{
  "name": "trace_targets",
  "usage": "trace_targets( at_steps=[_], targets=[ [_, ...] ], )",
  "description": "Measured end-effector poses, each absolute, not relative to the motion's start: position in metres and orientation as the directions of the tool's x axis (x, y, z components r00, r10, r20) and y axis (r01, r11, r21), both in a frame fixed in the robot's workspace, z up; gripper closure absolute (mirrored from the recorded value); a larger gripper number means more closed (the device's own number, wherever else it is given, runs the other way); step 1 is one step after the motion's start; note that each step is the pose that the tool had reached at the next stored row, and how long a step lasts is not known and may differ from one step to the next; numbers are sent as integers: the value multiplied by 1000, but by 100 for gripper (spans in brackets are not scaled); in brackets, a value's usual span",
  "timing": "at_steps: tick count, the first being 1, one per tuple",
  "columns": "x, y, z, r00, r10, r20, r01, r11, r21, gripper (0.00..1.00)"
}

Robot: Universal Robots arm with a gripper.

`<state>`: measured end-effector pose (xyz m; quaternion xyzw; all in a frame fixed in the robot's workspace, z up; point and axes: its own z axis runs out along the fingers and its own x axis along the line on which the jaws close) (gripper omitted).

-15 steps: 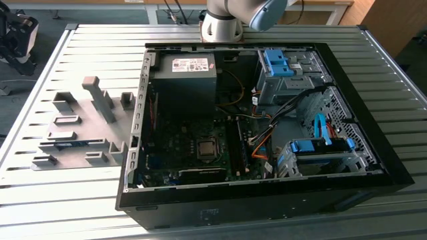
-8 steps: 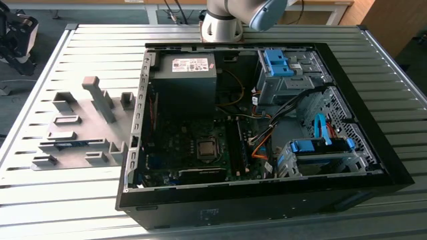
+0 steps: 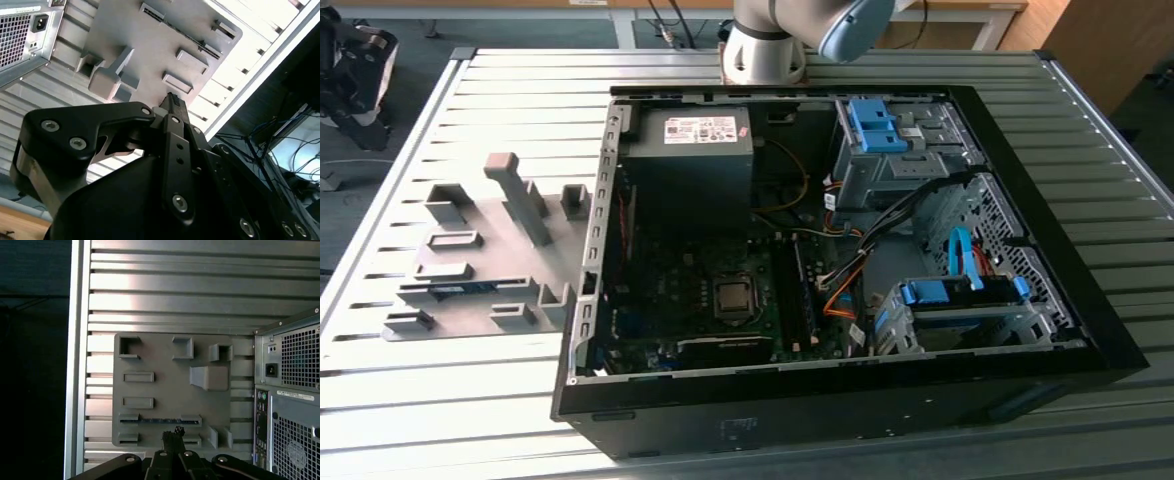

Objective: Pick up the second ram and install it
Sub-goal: 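Pick up the second ram and move it above second insertion slot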

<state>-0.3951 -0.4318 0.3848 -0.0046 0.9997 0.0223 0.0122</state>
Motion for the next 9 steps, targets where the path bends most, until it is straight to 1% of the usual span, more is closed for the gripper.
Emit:
trace_targets(
  at_steps=[9],
  targets=[
    [-395,-432,384,-988,-153,-24,-154,987,44,89]
  ],
)
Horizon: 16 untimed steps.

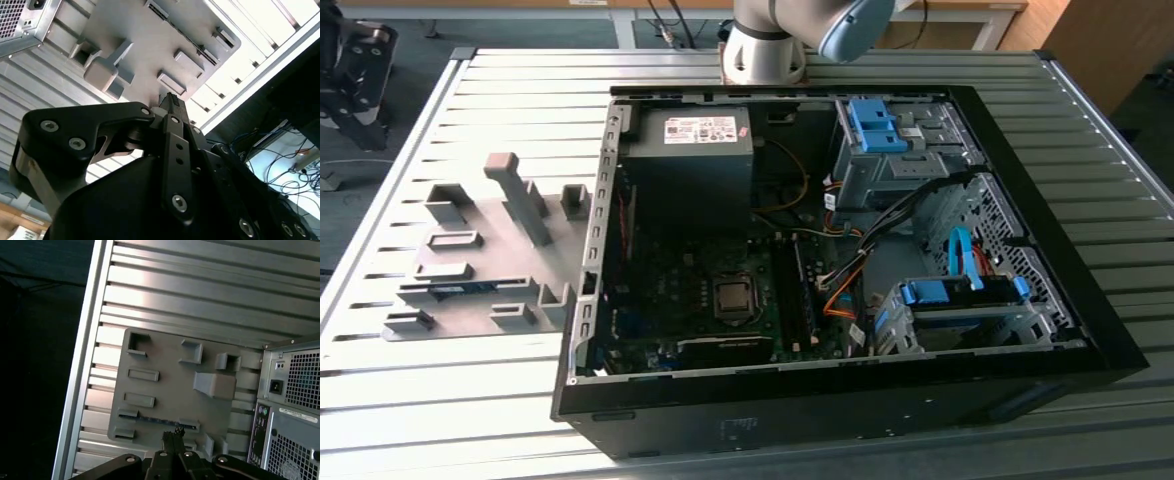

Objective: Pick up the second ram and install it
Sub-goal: 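Pick up the second ram and move it above second insertion slot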

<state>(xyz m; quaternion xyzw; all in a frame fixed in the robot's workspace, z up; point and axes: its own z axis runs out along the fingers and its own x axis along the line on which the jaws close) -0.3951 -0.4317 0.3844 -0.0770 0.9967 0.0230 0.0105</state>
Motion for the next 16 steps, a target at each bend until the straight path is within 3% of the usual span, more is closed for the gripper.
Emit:
trace_targets(
  at_steps=[16],
  targets=[
    [-395,-432,383,-940,-339,-24,-340,940,43,89]
  ],
)
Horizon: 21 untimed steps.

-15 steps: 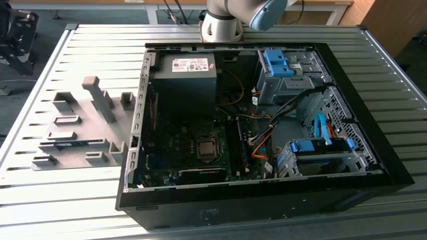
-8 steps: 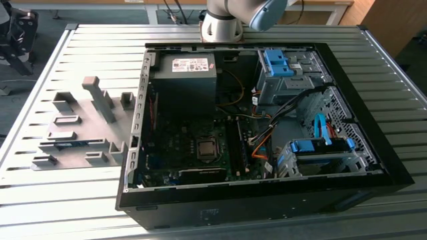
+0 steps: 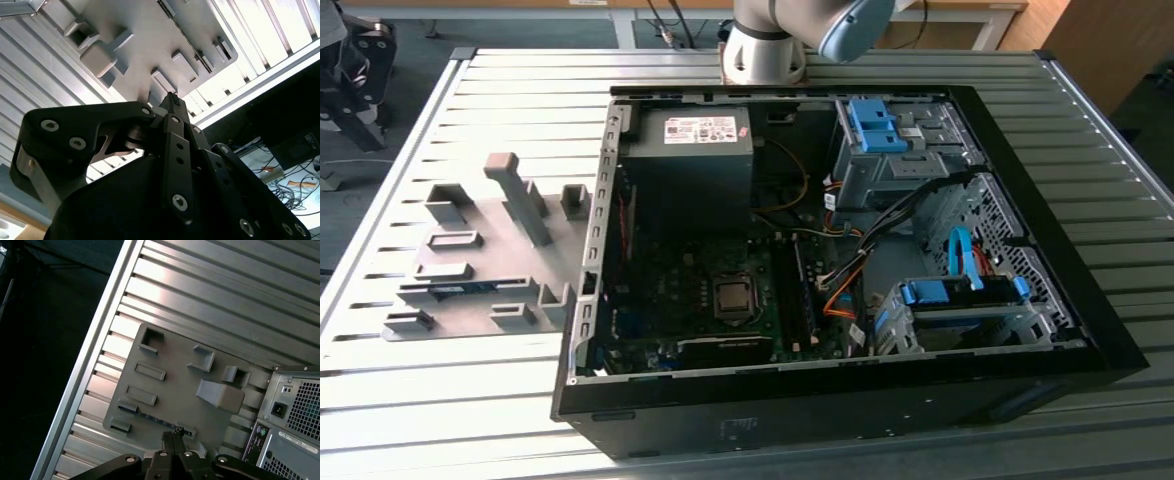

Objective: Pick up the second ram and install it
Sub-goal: 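Pick up the second ram and move it above second insertion slot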

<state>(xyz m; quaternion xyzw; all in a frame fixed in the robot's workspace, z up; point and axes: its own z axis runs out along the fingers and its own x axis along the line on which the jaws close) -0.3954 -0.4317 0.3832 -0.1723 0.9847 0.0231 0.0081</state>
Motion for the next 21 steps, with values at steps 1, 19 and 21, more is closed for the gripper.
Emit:
trace_targets(
  at_steps=[1,19,21],
  targets=[
    [-395,-432,383,-940,-339,-24,-340,940,43,89],
    [-395,-432,382,-857,-514,-22,-515,856,40,89],
    [-395,-432,382,-857,-514,-22,-515,856,40,89]
  ],
)
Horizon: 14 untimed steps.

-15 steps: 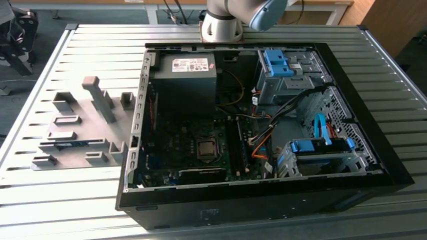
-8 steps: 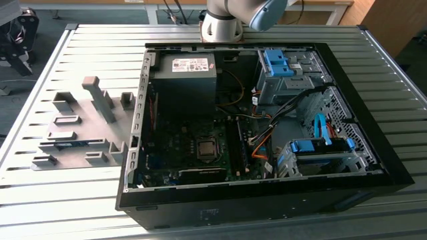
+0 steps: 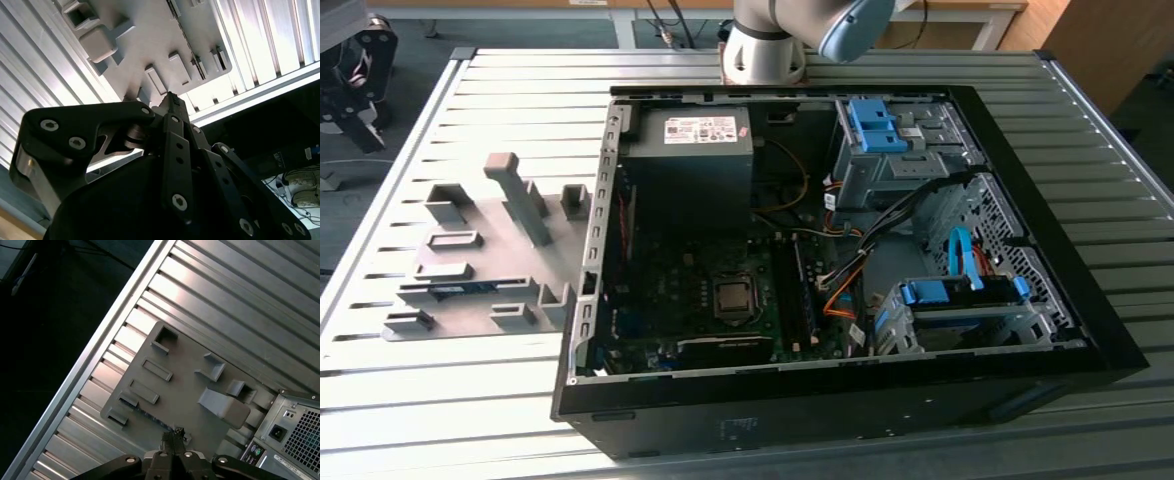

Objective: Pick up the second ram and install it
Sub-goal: 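Pick up the second ram and move it above second insertion slot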

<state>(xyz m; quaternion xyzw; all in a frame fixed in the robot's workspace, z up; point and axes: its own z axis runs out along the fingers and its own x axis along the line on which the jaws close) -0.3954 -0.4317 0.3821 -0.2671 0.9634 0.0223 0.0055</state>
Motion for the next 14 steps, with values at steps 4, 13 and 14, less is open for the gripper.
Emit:
trace_targets(
  at_steps=[4,13,14],
  targets=[
    [-395,-432,382,-857,-514,-22,-515,856,40,89],
    [-395,-432,382,-854,-520,-22,-521,853,40,89],
    [-395,-432,382,-849,-527,-22,-528,848,40,89]
  ],
)
